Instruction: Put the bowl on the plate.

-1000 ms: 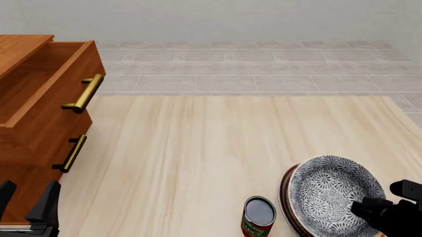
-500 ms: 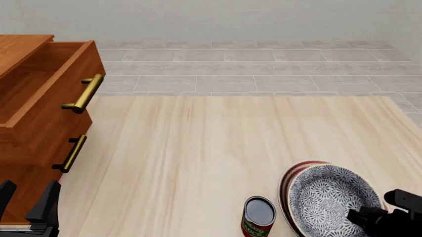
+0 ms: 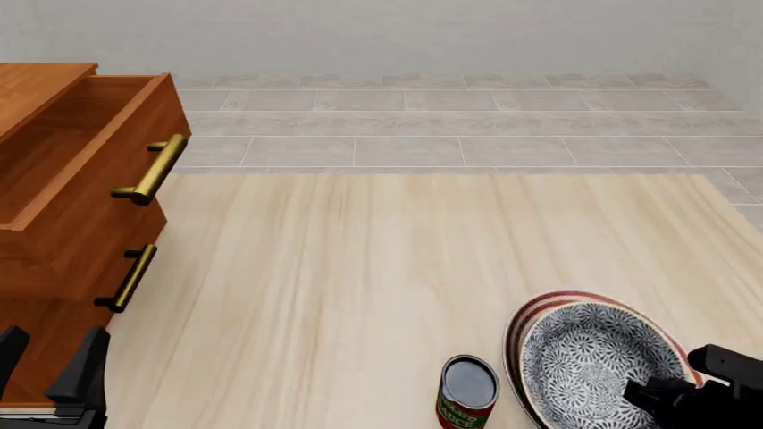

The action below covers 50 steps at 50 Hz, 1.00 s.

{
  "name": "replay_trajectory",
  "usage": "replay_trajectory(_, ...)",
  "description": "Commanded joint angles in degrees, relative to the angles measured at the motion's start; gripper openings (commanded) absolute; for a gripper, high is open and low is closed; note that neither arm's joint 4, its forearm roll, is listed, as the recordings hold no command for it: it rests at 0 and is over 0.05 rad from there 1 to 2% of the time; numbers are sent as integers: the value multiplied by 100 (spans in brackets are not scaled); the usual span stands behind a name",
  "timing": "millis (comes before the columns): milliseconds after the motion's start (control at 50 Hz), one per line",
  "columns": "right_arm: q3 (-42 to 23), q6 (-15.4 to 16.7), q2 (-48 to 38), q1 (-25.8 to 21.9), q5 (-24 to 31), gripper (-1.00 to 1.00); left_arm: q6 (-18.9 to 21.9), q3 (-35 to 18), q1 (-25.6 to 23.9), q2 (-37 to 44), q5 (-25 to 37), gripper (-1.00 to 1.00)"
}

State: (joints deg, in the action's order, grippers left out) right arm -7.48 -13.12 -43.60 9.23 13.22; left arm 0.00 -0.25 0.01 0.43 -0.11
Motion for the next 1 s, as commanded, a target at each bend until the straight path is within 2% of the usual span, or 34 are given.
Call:
replay_trajectory(20, -9, -23, -161, 17, -170, -100, -1, 0, 1, -1, 0, 100)
replay_trajectory(60, -31, -5, -212, 35, -201, -100, 0, 0, -1, 0, 0, 100)
replay_trajectory(80, -44, 7, -235, 42, -213, 100, -1, 0, 3, 1, 0, 100)
replay_trajectory(380, -130, 65, -231, 58, -166, 100, 0, 0, -1, 2, 0, 100)
replay_trajectory(700, -564, 278, 202, 271, 483, 100, 0, 0, 1, 0, 0, 100)
replay_trajectory(1000, -1122, 453, 383, 226, 978, 100, -1, 0, 1, -1, 0, 100)
